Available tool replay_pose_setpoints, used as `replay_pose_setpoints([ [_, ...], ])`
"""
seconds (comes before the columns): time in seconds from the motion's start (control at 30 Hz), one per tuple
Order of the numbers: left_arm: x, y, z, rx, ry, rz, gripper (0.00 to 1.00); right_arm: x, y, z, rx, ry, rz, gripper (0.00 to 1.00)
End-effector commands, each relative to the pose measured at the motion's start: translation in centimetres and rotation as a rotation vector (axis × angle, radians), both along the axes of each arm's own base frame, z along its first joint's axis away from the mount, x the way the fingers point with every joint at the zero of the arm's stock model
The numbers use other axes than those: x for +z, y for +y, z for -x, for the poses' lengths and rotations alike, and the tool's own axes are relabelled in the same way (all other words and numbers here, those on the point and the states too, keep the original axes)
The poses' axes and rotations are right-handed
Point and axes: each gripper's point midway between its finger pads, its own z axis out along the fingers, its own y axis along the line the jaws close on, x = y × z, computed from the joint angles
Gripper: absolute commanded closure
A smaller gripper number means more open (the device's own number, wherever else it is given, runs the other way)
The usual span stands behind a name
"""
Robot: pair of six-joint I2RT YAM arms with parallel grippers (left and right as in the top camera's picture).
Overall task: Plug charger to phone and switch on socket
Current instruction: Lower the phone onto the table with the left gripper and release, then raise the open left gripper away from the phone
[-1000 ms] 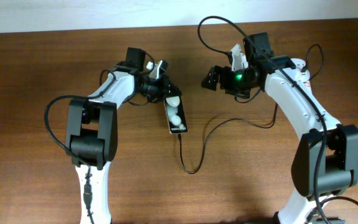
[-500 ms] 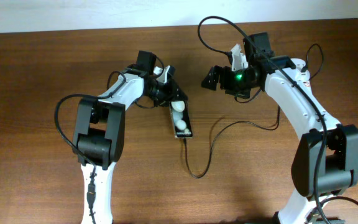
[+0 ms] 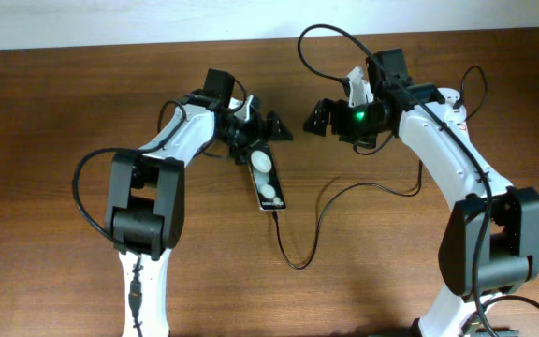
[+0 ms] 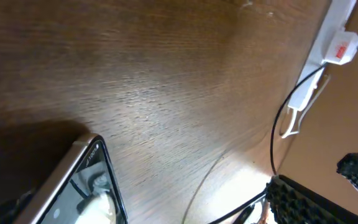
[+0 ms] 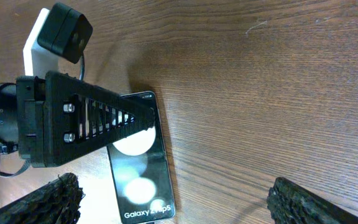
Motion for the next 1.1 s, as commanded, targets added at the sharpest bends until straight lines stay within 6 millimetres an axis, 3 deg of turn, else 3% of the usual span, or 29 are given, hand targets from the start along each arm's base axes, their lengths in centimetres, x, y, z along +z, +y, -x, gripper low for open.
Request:
replay_pose_setpoints([
  [0.0, -5.3, 3.1, 0.9, 0.070, 0.082, -0.220, 0.01, 1.9, -0.3, -0.5, 0.000, -0.054, 0.003, 0.01],
  [0.43, -6.1, 6.1, 2.6, 0.238, 0.263, -0.418, 0.01, 1.9, -0.2, -0.5, 0.002, -0.055, 0.000, 0.01],
  [0.73, -5.9, 6.3, 1.9, 0.211, 0.213, -0.424, 0.01, 1.9, -0.3, -0.5, 0.001, -0.054, 0.001, 0.01],
  [0.8, -3.8, 6.1, 0.2, 0.181, 0.133, -0.408, 0.01, 1.9, -0.3, -0.5, 0.002, -0.054, 0.001, 0.01],
  [0.87, 0.3, 6.3, -2.4, 0.157, 0.002, -0.413, 0.01, 1.8, -0.3, -0.4, 0.005, -0.053, 0.003, 0.01],
  [0.93, 5.8, 5.7, -4.2, 0.106, -0.155, -0.381, 0.01, 1.8, -0.3, -0.4, 0.016, -0.058, 0.008, 0.01],
  [1.03, 14.5, 5.6, -3.4, -0.050, -0.387, -0.357, 0.01, 1.8, -0.3, -0.4, 0.015, -0.057, 0.008, 0.01],
  [1.07, 15.4, 5.8, -2.9, -0.085, -0.417, -0.363, 0.01, 1.8, -0.3, -0.4, 0.015, -0.057, 0.008, 0.01],
])
